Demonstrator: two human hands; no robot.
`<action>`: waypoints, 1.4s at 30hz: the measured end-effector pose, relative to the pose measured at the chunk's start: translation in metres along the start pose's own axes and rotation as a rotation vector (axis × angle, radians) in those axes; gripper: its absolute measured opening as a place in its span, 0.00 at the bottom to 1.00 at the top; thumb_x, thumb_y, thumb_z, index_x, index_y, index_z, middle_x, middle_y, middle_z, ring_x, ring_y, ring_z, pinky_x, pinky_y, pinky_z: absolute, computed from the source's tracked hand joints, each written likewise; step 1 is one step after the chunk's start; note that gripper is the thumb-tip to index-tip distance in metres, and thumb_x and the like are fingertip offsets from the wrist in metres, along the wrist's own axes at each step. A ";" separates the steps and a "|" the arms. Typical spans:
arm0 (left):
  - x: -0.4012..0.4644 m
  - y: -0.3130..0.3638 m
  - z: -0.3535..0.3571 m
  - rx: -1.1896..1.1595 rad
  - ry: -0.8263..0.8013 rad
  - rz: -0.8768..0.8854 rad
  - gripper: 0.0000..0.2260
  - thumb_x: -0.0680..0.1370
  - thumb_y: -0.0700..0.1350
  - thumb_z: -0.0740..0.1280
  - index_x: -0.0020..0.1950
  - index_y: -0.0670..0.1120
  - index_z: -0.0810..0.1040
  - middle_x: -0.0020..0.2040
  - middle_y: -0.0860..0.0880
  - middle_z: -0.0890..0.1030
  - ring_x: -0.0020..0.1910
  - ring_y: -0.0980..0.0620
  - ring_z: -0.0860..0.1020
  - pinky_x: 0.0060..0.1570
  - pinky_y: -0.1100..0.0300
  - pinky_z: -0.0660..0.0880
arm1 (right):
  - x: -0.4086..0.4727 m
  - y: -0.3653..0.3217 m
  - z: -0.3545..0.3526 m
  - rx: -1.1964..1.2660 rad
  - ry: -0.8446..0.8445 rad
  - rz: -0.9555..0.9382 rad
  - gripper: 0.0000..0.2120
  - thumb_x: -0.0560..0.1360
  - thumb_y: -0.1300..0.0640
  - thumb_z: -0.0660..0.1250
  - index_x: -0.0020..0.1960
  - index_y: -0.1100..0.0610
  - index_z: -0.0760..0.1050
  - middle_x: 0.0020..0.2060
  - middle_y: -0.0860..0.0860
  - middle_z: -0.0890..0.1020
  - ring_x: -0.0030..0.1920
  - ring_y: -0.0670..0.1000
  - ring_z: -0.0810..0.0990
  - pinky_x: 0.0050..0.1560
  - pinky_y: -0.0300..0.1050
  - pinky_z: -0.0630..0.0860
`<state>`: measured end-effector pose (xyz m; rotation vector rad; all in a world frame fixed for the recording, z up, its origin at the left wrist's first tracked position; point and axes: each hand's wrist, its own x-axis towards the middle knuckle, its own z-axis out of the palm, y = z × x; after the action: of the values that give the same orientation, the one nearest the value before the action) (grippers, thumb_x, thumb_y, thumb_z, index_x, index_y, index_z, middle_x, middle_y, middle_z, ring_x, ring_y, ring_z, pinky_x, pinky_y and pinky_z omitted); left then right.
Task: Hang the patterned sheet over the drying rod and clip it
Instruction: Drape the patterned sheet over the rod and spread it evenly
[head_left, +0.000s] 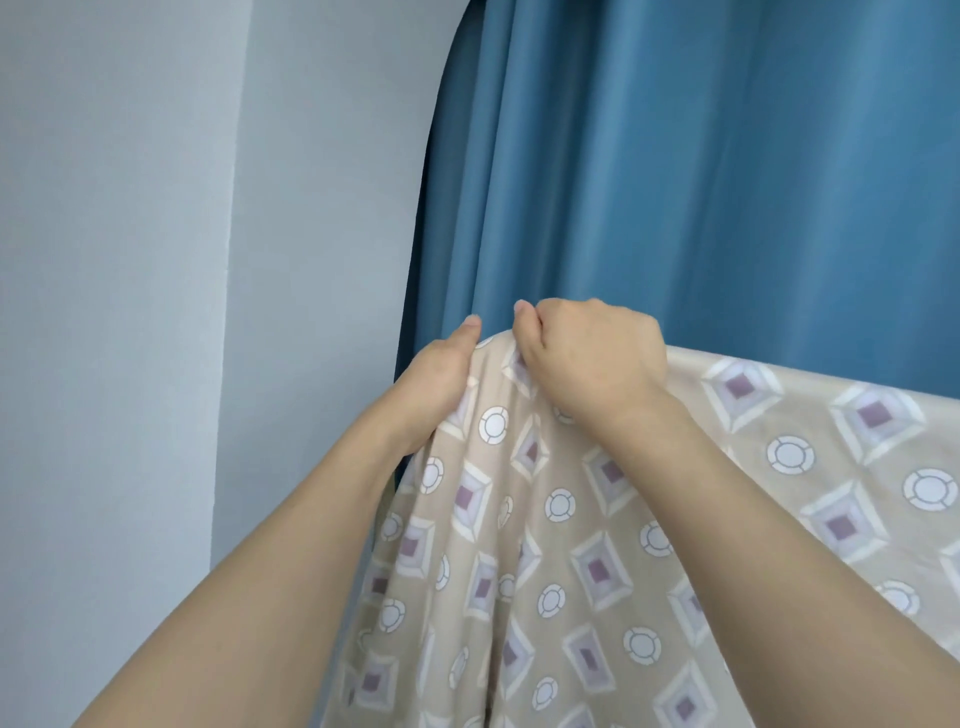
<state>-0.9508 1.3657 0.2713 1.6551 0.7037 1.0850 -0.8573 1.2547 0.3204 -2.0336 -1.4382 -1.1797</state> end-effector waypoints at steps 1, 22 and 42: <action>-0.001 -0.004 -0.002 0.011 -0.031 -0.015 0.31 0.74 0.71 0.53 0.48 0.46 0.80 0.48 0.49 0.84 0.48 0.43 0.83 0.61 0.45 0.75 | 0.000 -0.001 0.000 0.000 0.008 0.034 0.24 0.82 0.46 0.47 0.32 0.54 0.66 0.28 0.49 0.70 0.29 0.53 0.68 0.29 0.43 0.57; -0.001 -0.116 -0.093 0.254 -0.536 -0.025 0.09 0.81 0.46 0.65 0.45 0.43 0.79 0.43 0.46 0.83 0.42 0.50 0.79 0.45 0.56 0.76 | 0.000 -0.027 0.006 -0.095 0.135 0.242 0.23 0.77 0.48 0.51 0.31 0.61 0.70 0.25 0.56 0.73 0.27 0.56 0.67 0.34 0.45 0.63; -0.019 -0.082 -0.093 0.392 -0.901 0.002 0.16 0.72 0.51 0.72 0.58 0.51 0.80 0.53 0.53 0.85 0.56 0.50 0.82 0.62 0.48 0.75 | -0.018 -0.073 0.030 -0.174 0.218 -0.091 0.17 0.79 0.48 0.53 0.48 0.53 0.78 0.45 0.51 0.77 0.51 0.58 0.73 0.59 0.53 0.61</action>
<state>-1.0388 1.4159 0.1978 2.2165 0.3109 0.1128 -0.9132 1.2949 0.2780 -1.8939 -1.3754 -1.5603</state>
